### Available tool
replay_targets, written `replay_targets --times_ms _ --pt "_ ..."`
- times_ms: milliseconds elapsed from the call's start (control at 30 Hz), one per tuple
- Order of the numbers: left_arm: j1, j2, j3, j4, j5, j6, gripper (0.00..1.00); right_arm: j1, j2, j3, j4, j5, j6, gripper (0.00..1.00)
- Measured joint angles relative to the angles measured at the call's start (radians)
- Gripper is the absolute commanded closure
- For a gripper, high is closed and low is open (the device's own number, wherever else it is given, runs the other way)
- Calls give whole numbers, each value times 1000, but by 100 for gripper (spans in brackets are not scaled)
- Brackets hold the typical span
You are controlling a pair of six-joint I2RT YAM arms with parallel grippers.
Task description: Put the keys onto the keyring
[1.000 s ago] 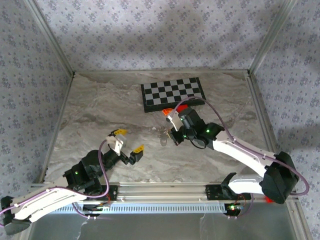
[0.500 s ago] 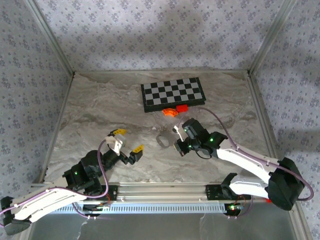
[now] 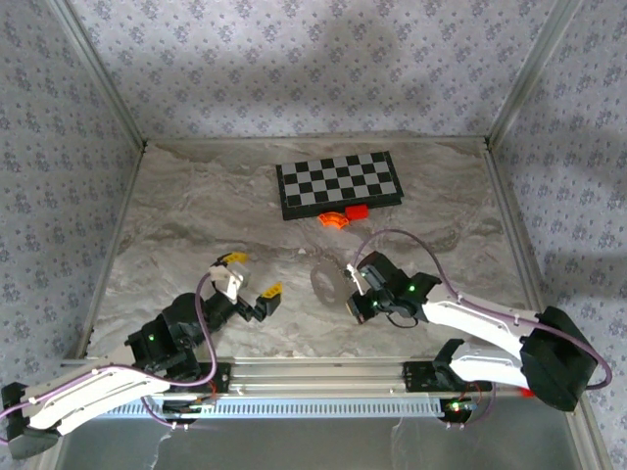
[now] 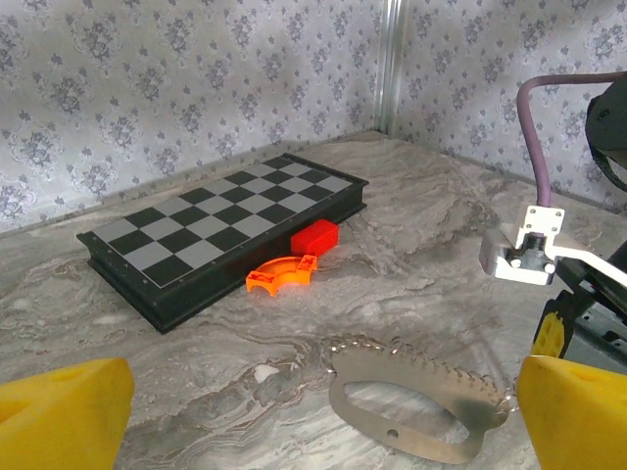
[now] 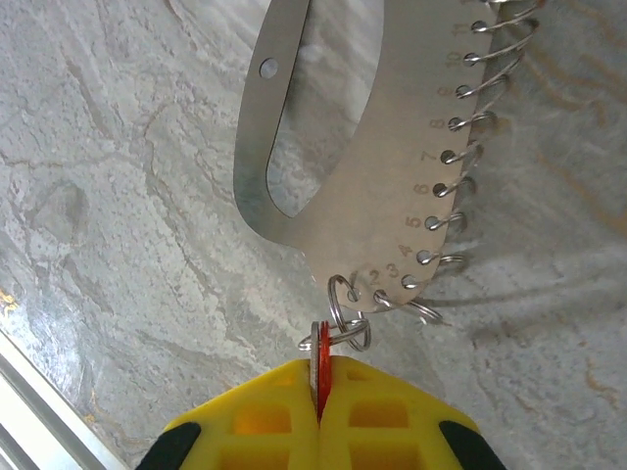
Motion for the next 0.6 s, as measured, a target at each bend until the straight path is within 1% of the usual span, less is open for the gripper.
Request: replay_targets --times_ms 200,367,600 --pt "1 32 0 3 0 0 1 52 37 -32 47 10 55 100" --pt "3 58 0 3 0 0 1 65 39 -41 77 19 91 100" --pt "13 80 0 8 0 0 1 73 30 -58 104 28 130 91"
